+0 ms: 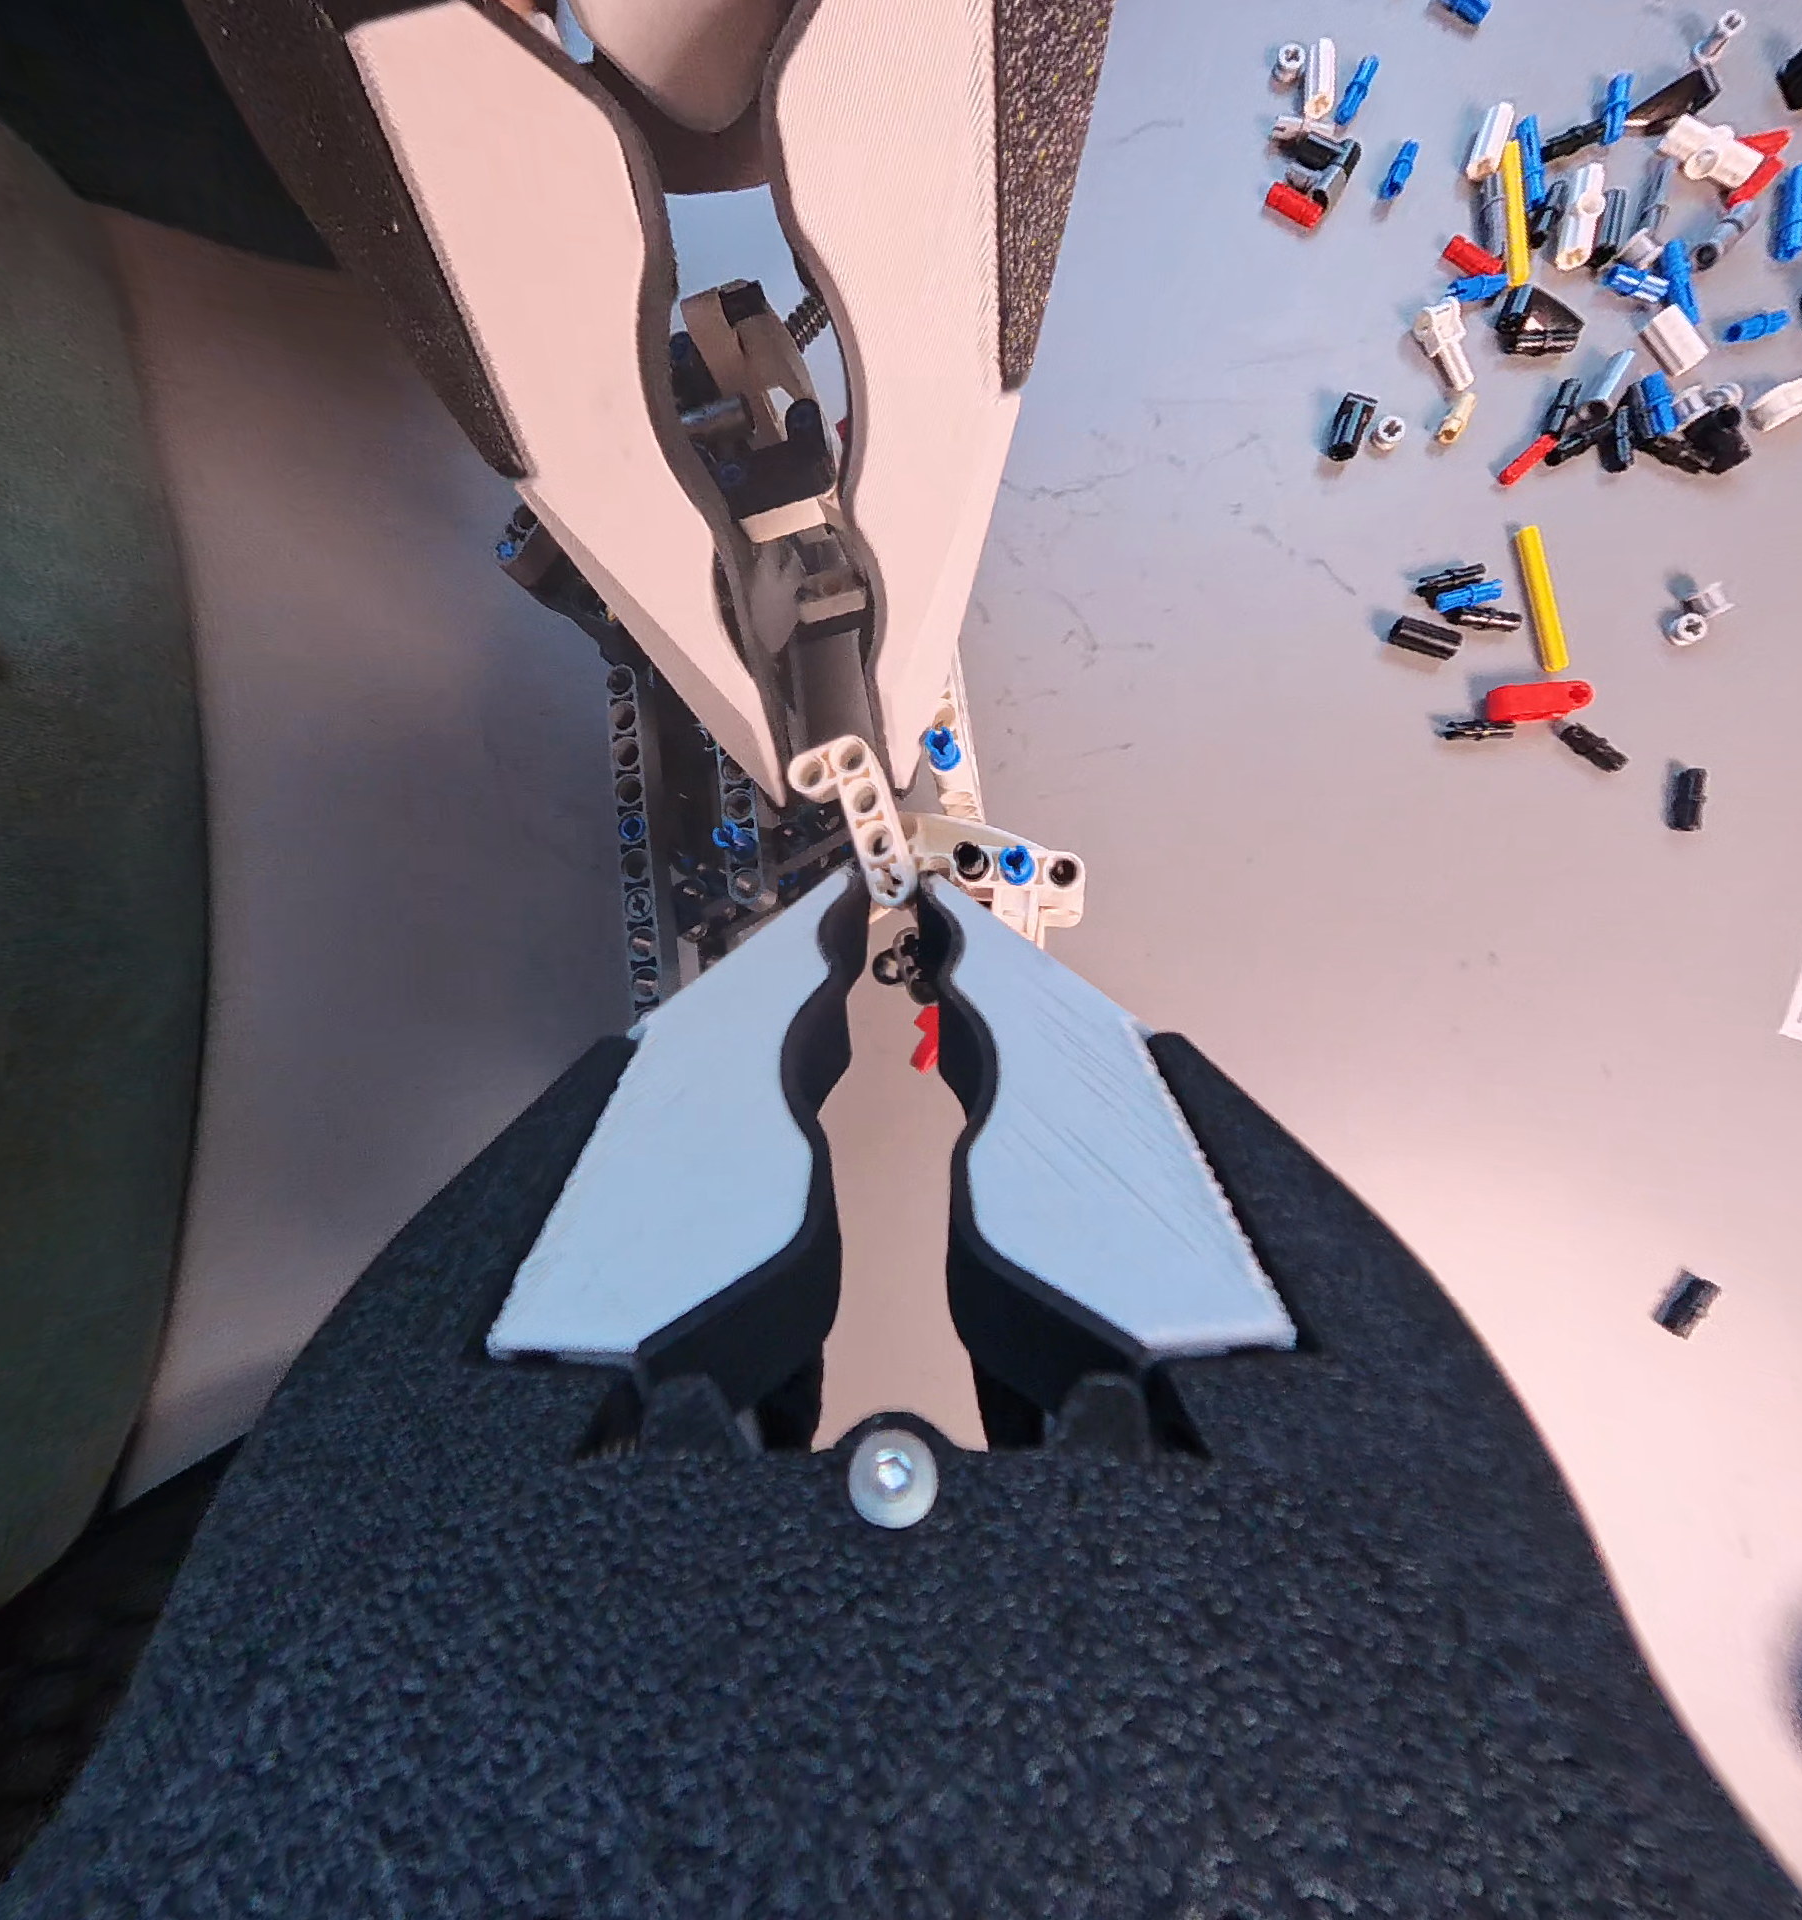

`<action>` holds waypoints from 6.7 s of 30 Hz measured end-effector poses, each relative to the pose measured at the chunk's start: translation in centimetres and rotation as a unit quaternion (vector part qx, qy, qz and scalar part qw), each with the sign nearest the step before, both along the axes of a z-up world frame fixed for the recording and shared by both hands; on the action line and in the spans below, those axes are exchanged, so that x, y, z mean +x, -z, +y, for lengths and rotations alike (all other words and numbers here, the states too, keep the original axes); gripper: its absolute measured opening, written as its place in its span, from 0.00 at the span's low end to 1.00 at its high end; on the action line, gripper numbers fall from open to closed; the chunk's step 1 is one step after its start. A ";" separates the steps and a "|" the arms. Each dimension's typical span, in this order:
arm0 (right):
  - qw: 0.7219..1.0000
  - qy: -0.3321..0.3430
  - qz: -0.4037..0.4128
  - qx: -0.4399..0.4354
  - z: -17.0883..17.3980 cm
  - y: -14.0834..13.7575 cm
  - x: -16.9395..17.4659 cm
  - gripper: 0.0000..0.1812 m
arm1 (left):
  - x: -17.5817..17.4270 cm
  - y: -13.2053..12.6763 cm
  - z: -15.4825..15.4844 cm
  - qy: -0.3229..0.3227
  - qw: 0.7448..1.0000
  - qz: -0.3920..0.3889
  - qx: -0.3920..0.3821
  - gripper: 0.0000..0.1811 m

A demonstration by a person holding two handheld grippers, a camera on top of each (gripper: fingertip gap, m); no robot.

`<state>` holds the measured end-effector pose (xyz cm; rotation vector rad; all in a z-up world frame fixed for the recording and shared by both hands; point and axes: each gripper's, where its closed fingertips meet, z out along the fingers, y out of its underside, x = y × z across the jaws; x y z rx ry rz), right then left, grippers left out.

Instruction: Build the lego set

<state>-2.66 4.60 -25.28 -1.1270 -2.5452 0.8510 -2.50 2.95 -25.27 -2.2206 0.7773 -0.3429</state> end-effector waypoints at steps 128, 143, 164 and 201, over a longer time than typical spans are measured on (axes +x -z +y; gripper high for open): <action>0.989 -0.112 0.089 0.029 -1.2 -1.4 1.1 0.04 | -1.2 0.5 -0.7 0.002 0.995 -0.094 -0.029 0.15; 0.989 -0.113 0.091 0.030 -1.9 -1.2 1.4 0.04 | -1.0 -0.2 -0.6 -0.018 0.993 -0.115 -0.003 0.08; 0.987 -0.129 0.078 0.061 -2.1 -0.8 1.2 0.04 | 0.0 -0.4 -1.2 0.011 0.996 -0.089 0.010 0.18; 0.990 -0.127 0.057 0.032 -0.4 0.3 0.5 0.08 | -0.1 0.9 0.8 -0.048 0.961 -0.233 -0.139 0.18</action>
